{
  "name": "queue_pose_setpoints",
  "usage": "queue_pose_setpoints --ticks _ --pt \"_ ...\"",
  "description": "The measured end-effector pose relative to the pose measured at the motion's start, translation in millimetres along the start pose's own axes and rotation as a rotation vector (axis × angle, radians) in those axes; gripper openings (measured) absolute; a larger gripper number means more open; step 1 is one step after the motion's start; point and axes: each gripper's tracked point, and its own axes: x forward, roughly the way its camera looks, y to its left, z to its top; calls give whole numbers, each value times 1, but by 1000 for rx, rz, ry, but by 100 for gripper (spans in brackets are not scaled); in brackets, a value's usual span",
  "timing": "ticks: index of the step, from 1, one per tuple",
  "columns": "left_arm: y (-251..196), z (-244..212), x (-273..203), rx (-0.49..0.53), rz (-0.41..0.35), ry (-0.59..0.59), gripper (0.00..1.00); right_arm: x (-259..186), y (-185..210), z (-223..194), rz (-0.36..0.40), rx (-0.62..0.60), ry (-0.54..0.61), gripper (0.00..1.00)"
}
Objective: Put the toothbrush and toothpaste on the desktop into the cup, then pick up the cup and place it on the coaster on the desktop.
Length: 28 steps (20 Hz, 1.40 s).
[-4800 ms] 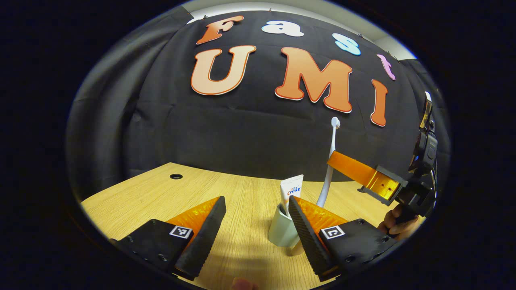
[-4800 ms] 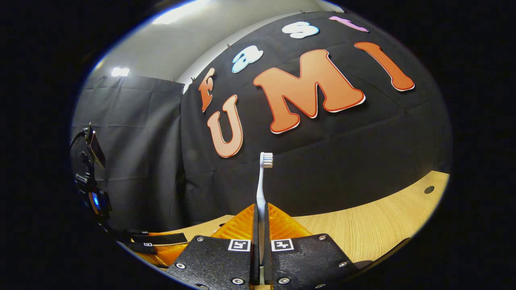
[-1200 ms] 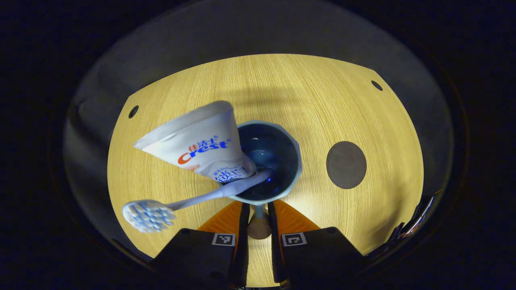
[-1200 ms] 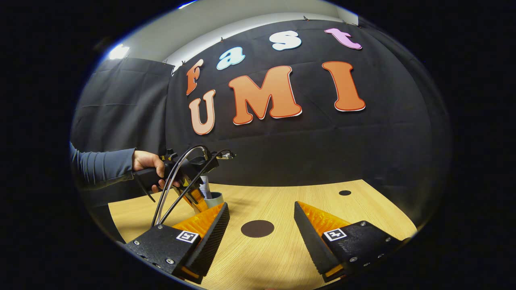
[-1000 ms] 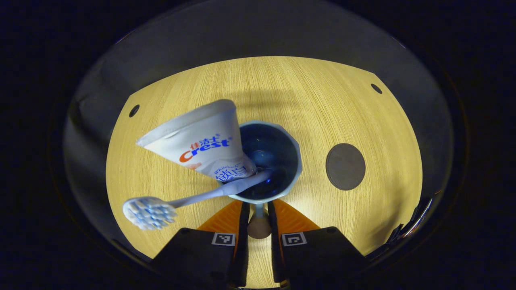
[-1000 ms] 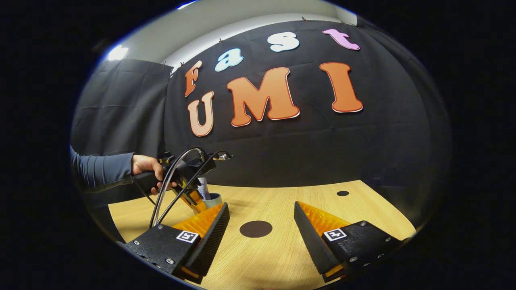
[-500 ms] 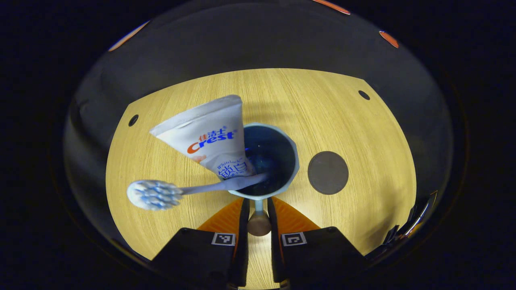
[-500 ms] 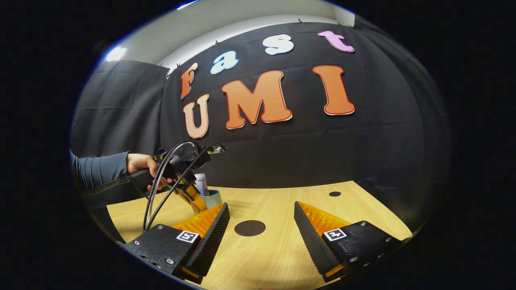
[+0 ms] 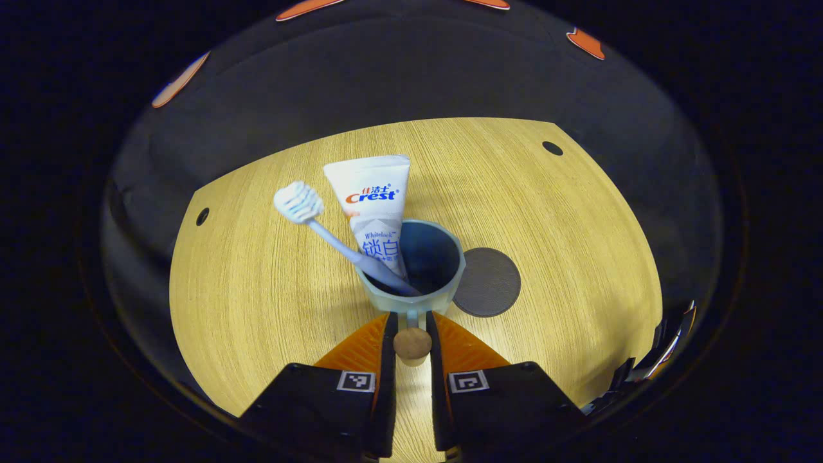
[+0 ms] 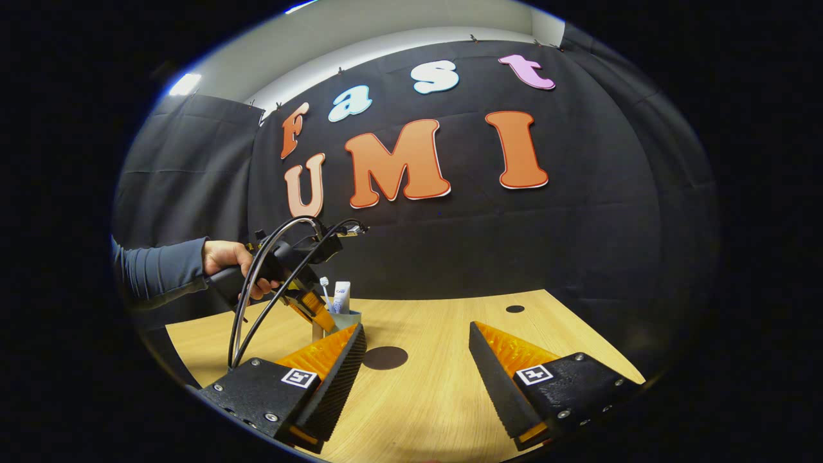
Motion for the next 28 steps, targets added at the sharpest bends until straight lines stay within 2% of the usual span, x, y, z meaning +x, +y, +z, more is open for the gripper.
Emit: queue_pose_setpoints --ticks 4,8,11,14,16,21,28 --pt "5 5 0 -22 -2 63 28 -27 -25 -15 -10 11 2 96" --pt "6 16 -9 -6 -10 66 28 -23 -20 -16 -5 6 6 96" --pt "3 10 4 31 20 93 35 -20 -15 -16 2 0 7 96" --pt "2 8 16 38 16 137 39 -18 -17 -18 -3 -13 12 96" --pt "0 18 24 28 11 133 38 -18 -23 -18 -15 -7 14 97" --pt "-9 28 33 20 19 94 27 -17 -28 -17 -23 28 8 96" --pt "-10 30 24 28 10 35 27 -16 -26 -17 -21 10 14 97"
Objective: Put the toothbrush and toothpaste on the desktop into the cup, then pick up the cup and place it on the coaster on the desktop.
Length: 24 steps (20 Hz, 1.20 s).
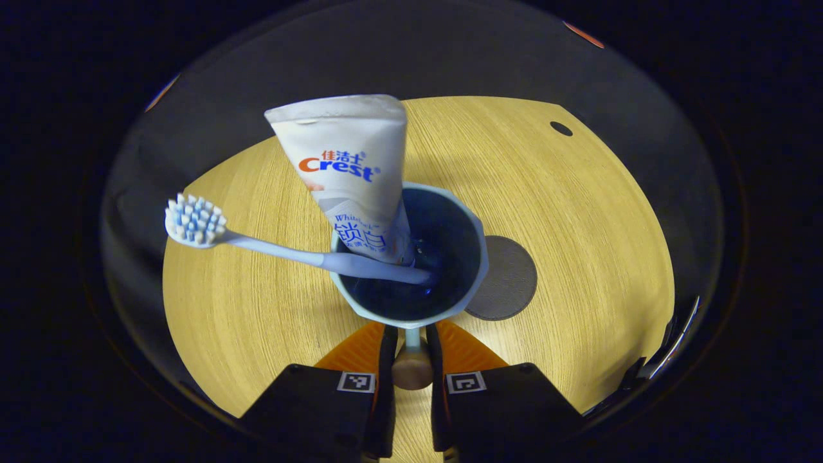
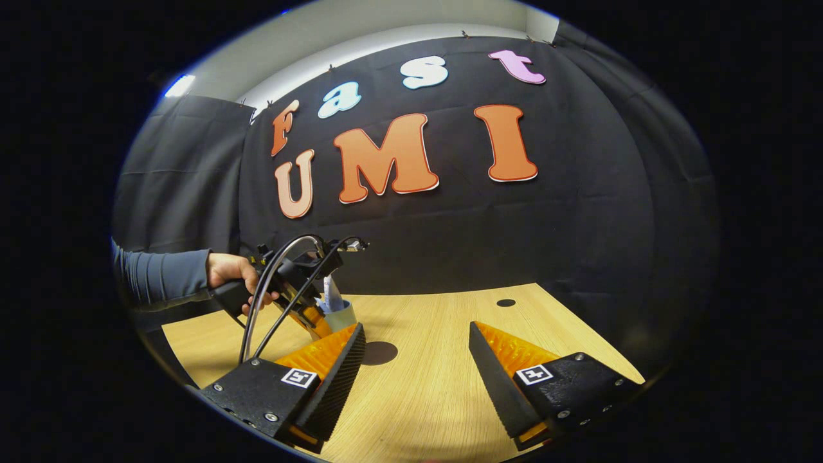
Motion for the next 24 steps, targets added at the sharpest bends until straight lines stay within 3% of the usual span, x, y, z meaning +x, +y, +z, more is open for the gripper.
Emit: queue_pose_setpoints --ticks 6,24 --pt "-4 5 -8 48 -51 -19 27 -7 -4 1 -11 -5 -4 96" --pt "-6 -8 -17 101 -82 14 28 -20 -23 -6 -54 3 12 96"
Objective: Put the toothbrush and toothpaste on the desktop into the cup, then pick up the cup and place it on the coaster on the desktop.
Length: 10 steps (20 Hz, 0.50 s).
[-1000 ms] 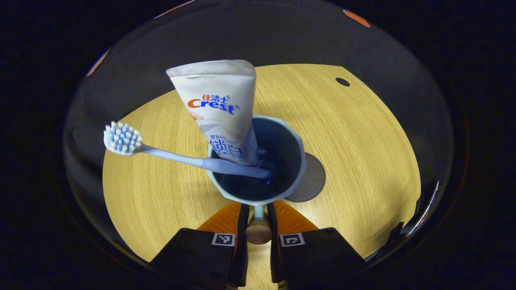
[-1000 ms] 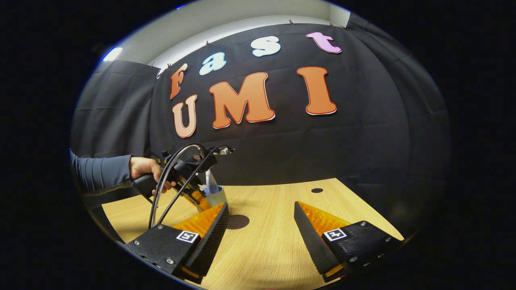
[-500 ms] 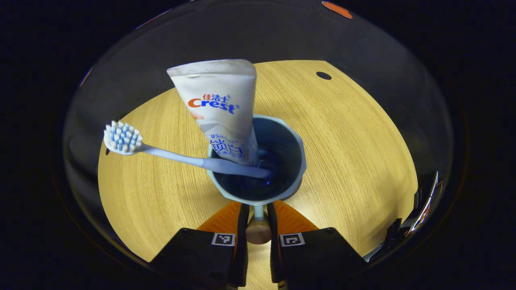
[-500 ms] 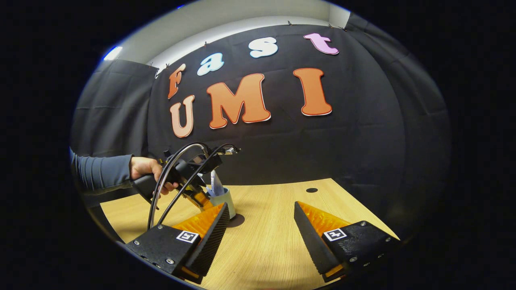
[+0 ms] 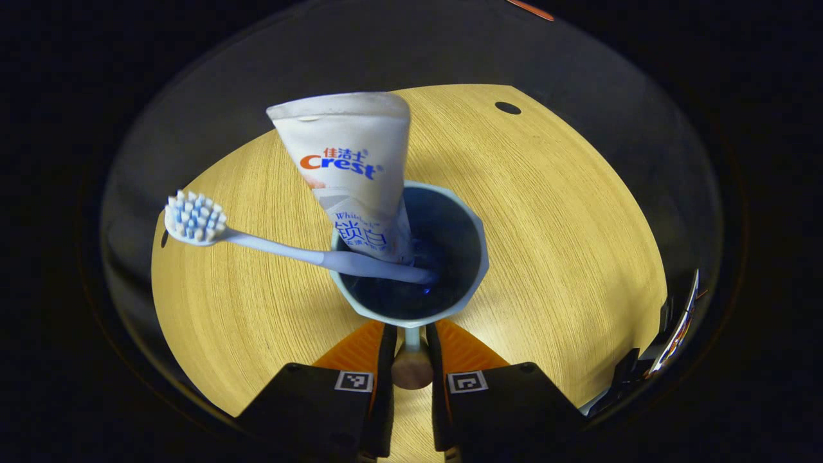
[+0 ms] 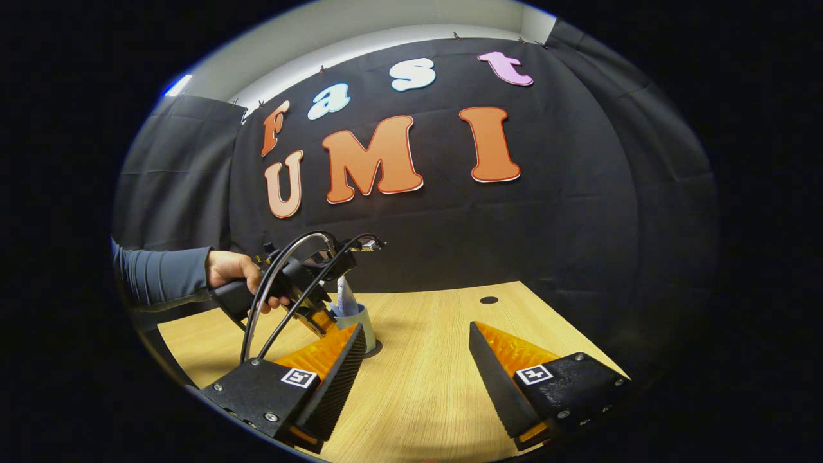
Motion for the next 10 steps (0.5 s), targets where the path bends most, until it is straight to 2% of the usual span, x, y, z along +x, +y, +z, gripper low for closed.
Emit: queue_pose_setpoints --ticks 4,6,9,10 --pt "-5 4 -15 30 -52 -74 46 1 8 3 4 -6 -2 96" --pt "-3 3 -27 43 -72 -134 59 4 12 7 4 -11 -3 96" --pt "7 8 -48 59 -59 -230 84 8 21 12 7 -17 -3 96" --pt "15 3 -63 59 -44 -254 87 10 25 14 5 -20 -3 96"
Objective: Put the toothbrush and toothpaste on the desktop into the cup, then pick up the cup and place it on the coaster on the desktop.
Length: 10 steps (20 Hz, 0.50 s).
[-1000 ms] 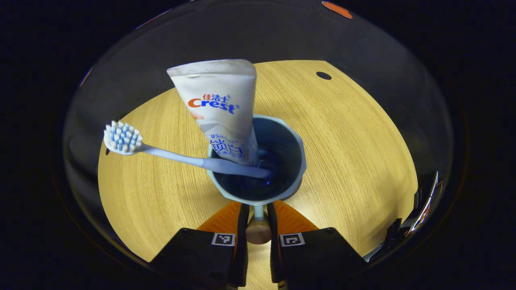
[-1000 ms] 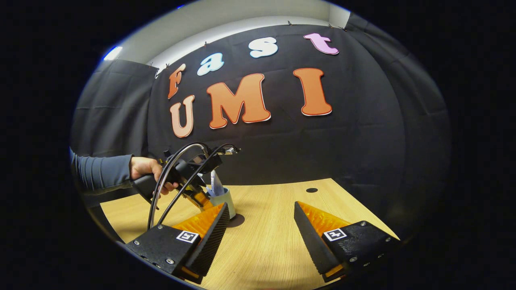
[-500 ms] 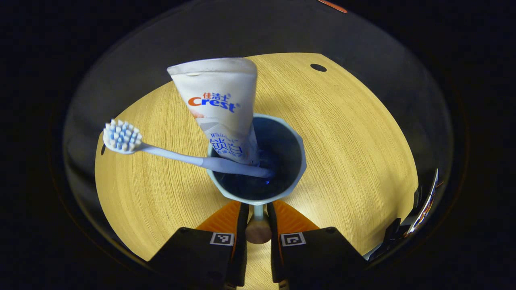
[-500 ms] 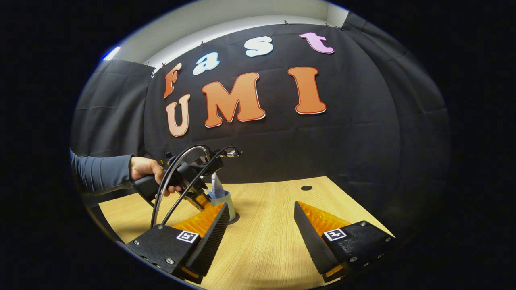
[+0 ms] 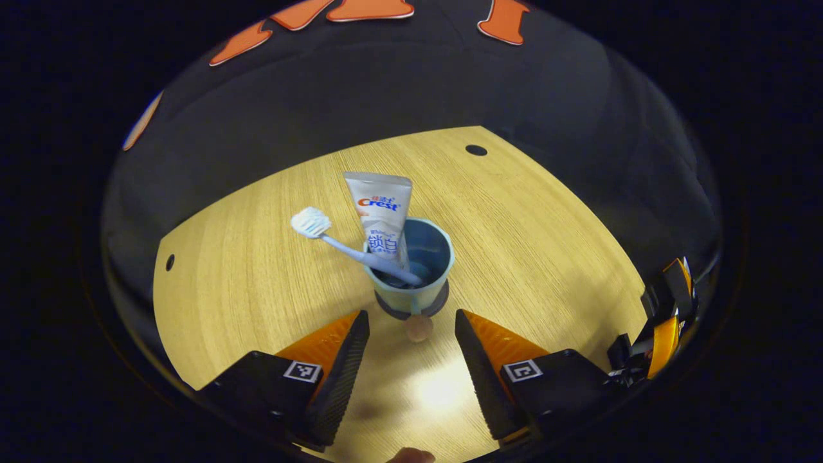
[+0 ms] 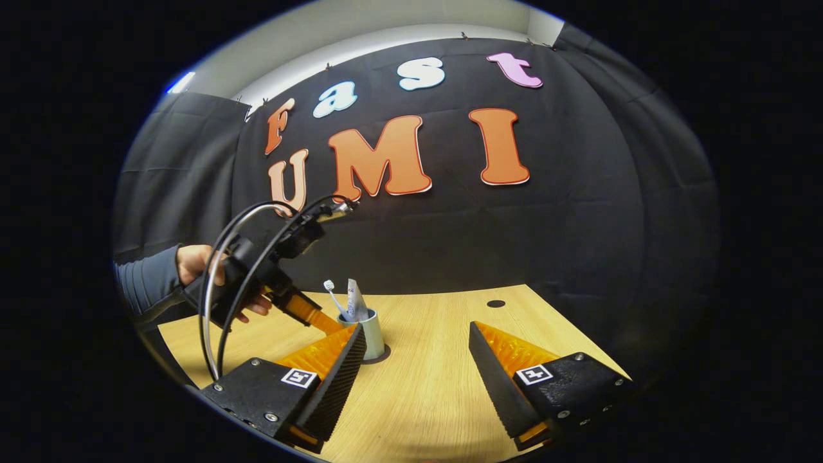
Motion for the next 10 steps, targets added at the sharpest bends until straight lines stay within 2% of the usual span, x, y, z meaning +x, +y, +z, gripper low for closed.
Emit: queue_pose_setpoints --ticks 2,6,7,10 --pt "14 6 -16 -4 35 -92 87 3 2 7 -19 -4 -12 97" --pt "41 13 -41 -46 121 -261 92 8 25 16 -8 -27 -27 96" --pt "46 14 -48 -61 151 -307 96 10 31 18 -6 -31 -33 96" --pt "45 20 -66 -71 236 -451 98 17 54 31 10 -38 -63 96"
